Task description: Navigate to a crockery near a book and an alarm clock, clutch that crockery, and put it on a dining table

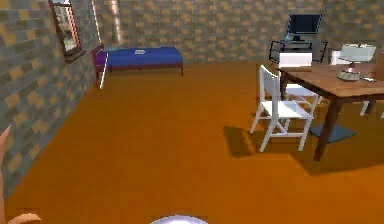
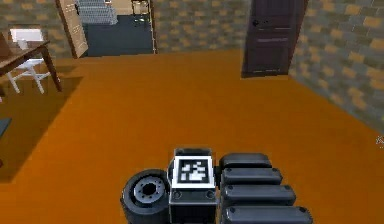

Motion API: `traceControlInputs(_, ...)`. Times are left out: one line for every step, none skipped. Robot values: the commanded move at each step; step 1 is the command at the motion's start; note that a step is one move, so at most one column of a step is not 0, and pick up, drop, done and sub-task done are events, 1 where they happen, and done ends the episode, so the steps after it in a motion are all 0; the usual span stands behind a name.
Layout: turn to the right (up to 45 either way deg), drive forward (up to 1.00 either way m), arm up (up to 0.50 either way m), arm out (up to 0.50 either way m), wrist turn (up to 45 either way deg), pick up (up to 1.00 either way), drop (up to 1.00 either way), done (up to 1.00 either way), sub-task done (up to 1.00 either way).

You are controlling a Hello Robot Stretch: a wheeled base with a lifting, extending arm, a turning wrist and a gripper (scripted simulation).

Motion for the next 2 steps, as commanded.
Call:
traceControlInputs(0.0,1.0,0.0,0.0,0.0,0.0,0.0,0.0,0.0)
traceControlInputs(3.0,0.0,0.0,0.0,0.0,0.0,0.0,0.0,0.0)
